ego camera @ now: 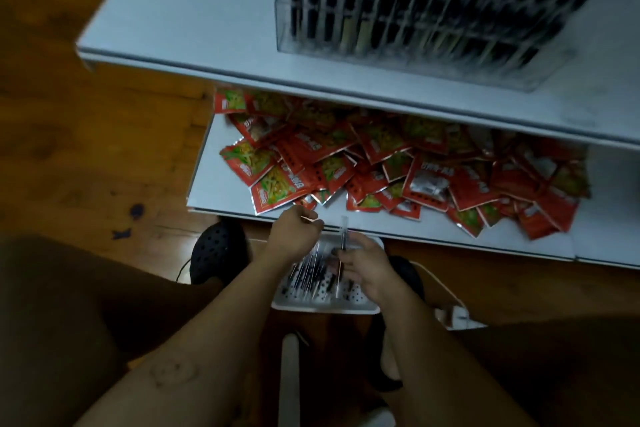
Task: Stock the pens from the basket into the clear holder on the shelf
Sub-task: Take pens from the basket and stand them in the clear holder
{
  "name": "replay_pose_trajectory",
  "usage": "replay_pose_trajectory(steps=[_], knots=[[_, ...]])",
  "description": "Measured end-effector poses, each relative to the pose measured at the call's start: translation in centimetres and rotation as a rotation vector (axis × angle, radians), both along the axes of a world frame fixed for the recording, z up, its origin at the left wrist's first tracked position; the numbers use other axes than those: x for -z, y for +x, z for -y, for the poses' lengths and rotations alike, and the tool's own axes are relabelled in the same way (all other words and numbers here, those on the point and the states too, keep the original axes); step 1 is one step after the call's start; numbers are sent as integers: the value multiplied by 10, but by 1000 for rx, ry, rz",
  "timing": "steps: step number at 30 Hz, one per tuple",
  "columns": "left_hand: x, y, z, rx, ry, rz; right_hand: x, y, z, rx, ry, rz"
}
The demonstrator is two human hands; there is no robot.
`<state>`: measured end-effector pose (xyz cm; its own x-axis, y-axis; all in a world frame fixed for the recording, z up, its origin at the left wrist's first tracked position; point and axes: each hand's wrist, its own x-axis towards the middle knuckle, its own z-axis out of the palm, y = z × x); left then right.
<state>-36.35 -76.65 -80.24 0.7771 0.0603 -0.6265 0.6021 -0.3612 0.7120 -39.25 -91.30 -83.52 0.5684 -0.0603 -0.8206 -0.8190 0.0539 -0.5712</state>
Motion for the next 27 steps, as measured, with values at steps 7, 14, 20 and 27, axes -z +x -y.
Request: replay_pose_trajectory(steps=[7, 14, 20, 27], knots=[[-99, 3, -13, 53, 74, 265, -92, 4, -5, -75, -160, 392], [-199, 24, -17, 128, 167, 462, -200, 26, -10, -85, -378, 911], [-243, 57, -31, -79, 132, 602, -285, 61, -1, 20, -481, 1269], [-240, 109, -38, -247, 39, 535, -311, 120, 7, 110, -611, 1445]])
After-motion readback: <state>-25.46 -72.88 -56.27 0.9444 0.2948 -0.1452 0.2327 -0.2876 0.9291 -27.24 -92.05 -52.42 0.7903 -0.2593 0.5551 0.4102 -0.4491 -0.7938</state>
